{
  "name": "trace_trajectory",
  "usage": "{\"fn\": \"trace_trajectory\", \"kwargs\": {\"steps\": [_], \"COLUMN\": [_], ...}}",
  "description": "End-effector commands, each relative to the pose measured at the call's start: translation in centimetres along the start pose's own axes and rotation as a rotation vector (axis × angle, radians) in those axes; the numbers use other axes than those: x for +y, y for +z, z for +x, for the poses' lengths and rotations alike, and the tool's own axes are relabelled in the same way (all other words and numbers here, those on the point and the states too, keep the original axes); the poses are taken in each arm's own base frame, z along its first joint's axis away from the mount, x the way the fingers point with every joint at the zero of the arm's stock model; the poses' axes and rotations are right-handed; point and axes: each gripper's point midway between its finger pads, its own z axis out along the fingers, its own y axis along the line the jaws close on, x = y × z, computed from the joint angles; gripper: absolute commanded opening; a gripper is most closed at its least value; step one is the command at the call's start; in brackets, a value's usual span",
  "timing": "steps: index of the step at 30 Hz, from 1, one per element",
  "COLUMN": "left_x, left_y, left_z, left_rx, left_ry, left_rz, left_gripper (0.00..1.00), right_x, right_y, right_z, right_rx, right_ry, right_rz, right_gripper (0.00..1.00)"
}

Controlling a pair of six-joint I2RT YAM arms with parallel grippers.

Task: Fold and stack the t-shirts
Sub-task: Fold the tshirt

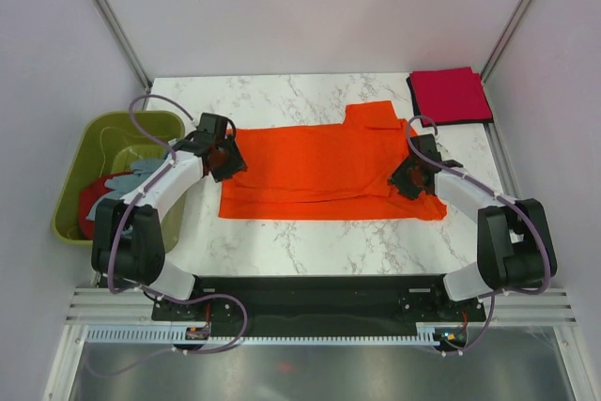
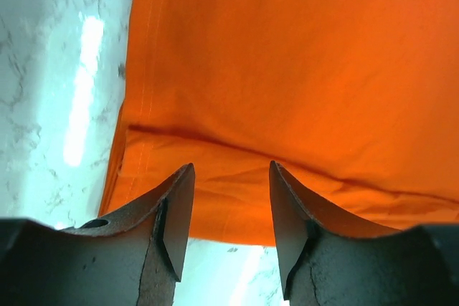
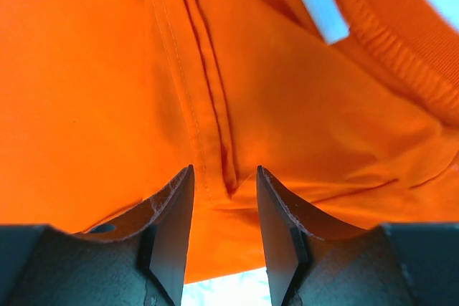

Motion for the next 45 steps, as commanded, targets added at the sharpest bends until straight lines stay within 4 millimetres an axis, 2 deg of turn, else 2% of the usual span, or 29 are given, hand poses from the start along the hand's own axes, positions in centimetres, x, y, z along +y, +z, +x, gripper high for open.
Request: {"fn": "trace_trajectory", "kwargs": {"steps": [1,4,6,12,14,15,18,20,21,24,27,30,33,40,45], "left_x": [0.8,1.3,0.7,0.8,0.8,0.7,0.6,1.0,2.2,3.3,3.4,3.0,2.8,3.4,3.5], "left_y": [-0.6,-0.5,-0.9,-2.1,-2.4,-2.6,-2.9,-2.6,-2.6,-2.7,-3.3,-3.8,-3.7,-3.4,-4.0], "left_z": [2.6,3.6,4.0,3.0,2.8,2.7,2.6,2.8,2.6,2.4,2.1,1.7,1.8,2.8,1.8], "left_rx": [0.070,0.091,0.111,0.065,0.060,0.054,0.050,0.056,0.044,0.026,0.011,-0.001,0.007,0.032,0.003], "left_ry": [0.045,0.057,0.071,0.088,0.091,0.092,0.095,0.101,0.102,0.105,0.112,0.111,0.111,0.141,0.145], "left_rz": [0.019,0.020,0.064,0.058,0.058,0.061,0.066,0.050,-0.016,-0.080,-0.081,-0.066,-0.057,-0.088,-0.108], "left_gripper": [0.53,0.53,0.53,0.53,0.53,0.53,0.53,0.53,0.51,0.51,0.51,0.52,0.52,0.52,0.51], "right_x": [0.4,1.1,1.4,1.5,1.6,1.9,2.8,3.9,4.3,5.3,6.1,7.0,7.8,9.0,9.8], "right_y": [-0.1,0.3,0.6,1.4,1.4,1.2,0.7,0.3,0.3,0.4,0.9,1.5,2.1,2.4,2.9], "right_z": [0.8,1.1,1.3,1.7,1.3,1.1,-0.1,-0.8,-1.0,-1.5,-1.6,-1.4,-1.4,-3.0,-3.3], "right_rx": [0.008,0.006,0.013,0.017,-0.003,-0.014,-0.054,-0.073,-0.077,-0.088,-0.080,-0.078,-0.081,-0.148,-0.154], "right_ry": [0.055,0.053,0.051,0.054,0.051,0.039,0.020,0.008,-0.011,-0.040,-0.072,-0.113,-0.150,-0.163,-0.162], "right_rz": [0.009,0.001,0.000,0.022,0.021,0.015,-0.006,-0.030,-0.042,-0.053,-0.057,-0.067,-0.067,-0.065,-0.079], "right_gripper": [0.48,0.48,0.48,0.46,0.35,0.23,0.12,0.12,0.12,0.15,0.15,0.00,0.00,0.00,0.00]}}
